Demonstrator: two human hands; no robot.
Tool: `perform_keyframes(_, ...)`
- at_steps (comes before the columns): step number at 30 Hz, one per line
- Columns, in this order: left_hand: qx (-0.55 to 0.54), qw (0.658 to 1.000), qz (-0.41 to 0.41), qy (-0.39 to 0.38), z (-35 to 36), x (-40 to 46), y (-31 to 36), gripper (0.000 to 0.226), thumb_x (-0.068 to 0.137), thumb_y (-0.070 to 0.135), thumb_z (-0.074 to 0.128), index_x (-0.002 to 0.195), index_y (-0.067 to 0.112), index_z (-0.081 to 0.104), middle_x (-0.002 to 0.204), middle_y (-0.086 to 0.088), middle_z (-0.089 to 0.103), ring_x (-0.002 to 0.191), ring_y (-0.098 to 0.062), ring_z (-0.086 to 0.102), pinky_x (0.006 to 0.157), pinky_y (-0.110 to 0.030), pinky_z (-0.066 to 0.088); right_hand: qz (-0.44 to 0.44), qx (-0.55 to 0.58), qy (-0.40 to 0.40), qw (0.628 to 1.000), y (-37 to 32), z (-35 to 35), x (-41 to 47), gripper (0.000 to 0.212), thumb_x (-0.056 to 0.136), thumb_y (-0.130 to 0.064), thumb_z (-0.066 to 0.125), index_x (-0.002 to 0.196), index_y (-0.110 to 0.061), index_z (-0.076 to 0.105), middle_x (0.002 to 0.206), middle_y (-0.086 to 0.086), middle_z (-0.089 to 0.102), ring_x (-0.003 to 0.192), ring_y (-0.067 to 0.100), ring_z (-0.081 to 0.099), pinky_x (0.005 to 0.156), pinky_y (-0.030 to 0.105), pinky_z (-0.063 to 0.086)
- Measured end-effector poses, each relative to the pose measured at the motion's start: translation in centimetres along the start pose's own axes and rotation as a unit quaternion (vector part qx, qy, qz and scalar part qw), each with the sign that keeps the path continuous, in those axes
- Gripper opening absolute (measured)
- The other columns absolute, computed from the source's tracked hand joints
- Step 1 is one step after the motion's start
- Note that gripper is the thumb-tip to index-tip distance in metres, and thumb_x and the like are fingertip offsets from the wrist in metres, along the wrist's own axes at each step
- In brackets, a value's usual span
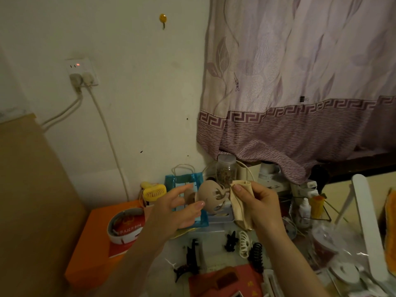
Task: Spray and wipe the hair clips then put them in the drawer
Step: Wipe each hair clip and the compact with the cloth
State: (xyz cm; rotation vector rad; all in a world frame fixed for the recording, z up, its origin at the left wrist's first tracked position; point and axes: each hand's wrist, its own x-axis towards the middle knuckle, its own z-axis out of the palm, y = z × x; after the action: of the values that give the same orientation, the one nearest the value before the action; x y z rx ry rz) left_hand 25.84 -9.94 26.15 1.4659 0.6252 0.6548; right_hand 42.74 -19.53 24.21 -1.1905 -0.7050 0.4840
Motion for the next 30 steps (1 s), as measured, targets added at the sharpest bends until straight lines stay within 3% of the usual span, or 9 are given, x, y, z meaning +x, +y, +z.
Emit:
perform_keyframes(3, -0.058, 0.996, -0.065, -0.015, 0.1, 0.3, 0.3, 0.01, 0.092, 0.009, 0.056, 0.1, 0.013, 0.06, 0.092, -0.005, 0.065, 0.079, -0.02, 0.068, 0.061, -0.019, 0.056, -0.011, 0.0, 0.002, 1.0, 0.2, 0.0, 0.1, 0.008, 0.082, -0.007, 0.068, 0.08, -0.011, 0.074, 0.064, -0.003, 0.07, 0.06, 0.005, 0.063, 0.055, 0.017, 0.049)
perform_keyframes(9, -0.051, 0.997, -0.057, 0.002, -0.4, 0.5, -0.1, 0.038, 0.078, 0.032, 0.064, 0.109, 0.012, 0.064, 0.102, -0.01, 0.072, 0.083, -0.021, 0.073, 0.061, -0.022, 0.056, -0.026, 0.001, 0.0, 1.0, 0.5, 0.1, 0.2, 0.013, 0.082, -0.003, 0.066, 0.081, -0.014, 0.074, 0.064, -0.003, 0.071, 0.059, 0.003, 0.063, 0.055, 0.015, 0.048)
perform_keyframes(12, -0.07, 0.995, -0.074, 0.009, -0.7, 0.7, -0.3, 0.055, 0.064, 0.044, 0.068, 0.111, 0.015, 0.062, 0.095, -0.007, 0.075, 0.085, -0.024, 0.073, 0.061, -0.025, 0.057, -0.032, -0.002, -0.001, 0.999, 0.7, 0.1, 0.2, 0.017, 0.082, -0.003, 0.066, 0.079, -0.017, 0.074, 0.064, -0.003, 0.071, 0.059, 0.002, 0.063, 0.054, 0.015, 0.048)
perform_keyframes(15, -0.071, 0.992, -0.106, -0.015, -1.0, 0.7, -0.3, 0.051, 0.068, 0.049, 0.065, 0.11, 0.021, 0.059, 0.09, -0.006, 0.076, 0.087, -0.025, 0.073, 0.062, -0.028, 0.058, -0.034, 0.006, -0.001, 0.999, 0.9, 0.1, 0.2, 0.018, 0.081, -0.004, 0.067, 0.078, -0.019, 0.075, 0.068, -0.001, 0.072, 0.062, 0.006, 0.065, 0.057, 0.017, 0.05)
perform_keyframes(18, -0.078, 0.989, -0.116, -0.041, -1.3, 0.8, -0.1, 0.037, 0.08, 0.039, 0.063, 0.111, 0.019, 0.061, 0.093, -0.008, 0.075, 0.087, -0.024, 0.072, 0.061, -0.026, 0.057, -0.021, 0.016, -0.008, 1.0, 1.0, 0.2, 0.1, 0.011, 0.075, -0.015, 0.068, 0.075, -0.022, 0.076, 0.067, 0.0, 0.071, 0.062, 0.007, 0.065, 0.056, 0.019, 0.05)
perform_keyframes(21, -0.075, 0.993, -0.091, -0.03, -1.1, 0.7, -0.1, 0.017, 0.09, 0.022, 0.059, 0.107, 0.02, 0.062, 0.092, -0.005, 0.074, 0.082, -0.021, 0.073, 0.061, -0.024, 0.058, 0.007, 0.025, -0.019, 0.999, 1.2, 0.1, 0.1, 0.009, 0.071, -0.023, 0.068, 0.071, -0.024, 0.077, 0.066, 0.0, 0.07, 0.06, 0.009, 0.064, 0.054, 0.021, 0.05)
perform_keyframes(26, -0.037, 0.999, -0.004, 0.002, -0.8, 0.0, -0.4, 0.054, 0.062, 0.035, 0.071, 0.114, 0.024, 0.062, 0.102, 0.003, 0.07, 0.084, -0.009, 0.071, 0.07, -0.021, 0.058, 0.041, 0.035, -0.019, 0.998, 1.3, -0.1, 0.2, 0.009, 0.07, -0.025, 0.07, 0.073, -0.021, 0.077, 0.066, 0.0, 0.07, 0.061, 0.011, 0.064, 0.054, 0.022, 0.051)
perform_keyframes(30, 0.029, 0.999, 0.036, -0.028, -1.1, 0.3, -0.7, 0.049, 0.063, 0.032, 0.084, 0.108, 0.043, 0.067, 0.106, 0.015, 0.072, 0.1, -0.002, 0.066, 0.08, -0.021, 0.055, 0.048, 0.053, -0.014, 0.997, 1.2, 0.0, 0.3, 0.009, 0.072, -0.02, 0.07, 0.076, -0.023, 0.078, 0.07, 0.001, 0.072, 0.061, 0.01, 0.065, 0.054, 0.02, 0.052)
